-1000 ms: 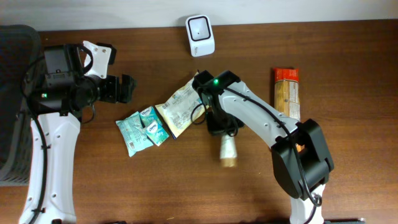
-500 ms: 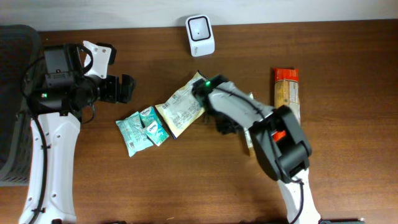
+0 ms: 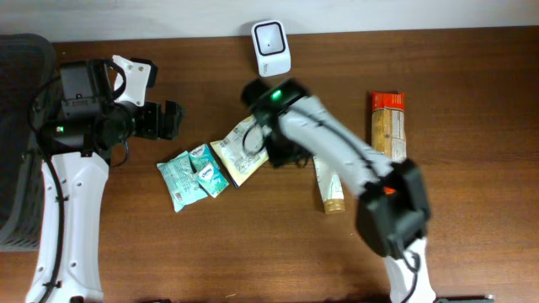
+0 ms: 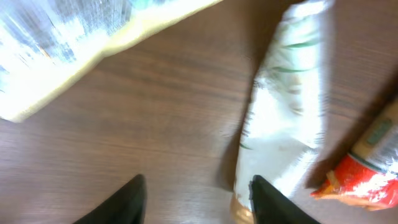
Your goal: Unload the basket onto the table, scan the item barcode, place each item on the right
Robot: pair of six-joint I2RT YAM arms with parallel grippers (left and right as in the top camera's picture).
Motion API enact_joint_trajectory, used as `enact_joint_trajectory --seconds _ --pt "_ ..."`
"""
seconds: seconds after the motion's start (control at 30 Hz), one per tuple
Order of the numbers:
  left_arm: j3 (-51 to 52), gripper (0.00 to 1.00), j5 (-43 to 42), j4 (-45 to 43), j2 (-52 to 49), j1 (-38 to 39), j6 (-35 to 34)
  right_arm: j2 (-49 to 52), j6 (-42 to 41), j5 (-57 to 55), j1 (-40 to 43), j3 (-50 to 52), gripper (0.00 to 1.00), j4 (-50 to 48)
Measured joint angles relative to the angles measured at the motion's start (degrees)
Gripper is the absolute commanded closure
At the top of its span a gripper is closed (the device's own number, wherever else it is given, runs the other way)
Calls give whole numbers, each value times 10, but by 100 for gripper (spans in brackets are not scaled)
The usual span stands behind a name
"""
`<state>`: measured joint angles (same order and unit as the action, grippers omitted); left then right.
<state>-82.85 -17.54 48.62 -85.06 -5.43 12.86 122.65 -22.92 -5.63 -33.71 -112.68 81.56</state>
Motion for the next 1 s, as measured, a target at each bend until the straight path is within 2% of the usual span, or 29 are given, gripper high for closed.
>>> enact_joint_trajectory --seconds 0.07,0.17,0.4,0.63,0.67,0.7,0.73,0.8,0.83,0.9,1.0 --pt "0 1 0 0 0 0 0 -40 1 14 59 -17 30 21" --pt "0 1 0 0 0 0 0 -50 9 12 125 6 23 31" --pt "0 1 0 1 0 0 0 -42 2 -62 34 172 20 -65" --pt "0 1 0 0 0 0 0 -42 -15 -111 32 276 22 -147" --pt "0 1 0 0 0 0 0 -42 -17 -111 28 283 26 -153" --pt "0 1 0 0 0 0 0 -42 -17 -113 24 289 34 -163" --pt "0 1 0 0 0 0 0 -42 -19 -116 16 296 49 -176" --pt "0 1 0 0 0 0 0 -42 -22 -130 9 312 64 -193" --pt "0 1 0 0 0 0 0 -42 -22 -131 9 316 77 -199" --pt "0 1 0 0 0 0 0 -42 -24 -134 9 319 94 -203" --pt "0 1 0 0 0 0 0 -49 -23 -145 9 319 96 -201"
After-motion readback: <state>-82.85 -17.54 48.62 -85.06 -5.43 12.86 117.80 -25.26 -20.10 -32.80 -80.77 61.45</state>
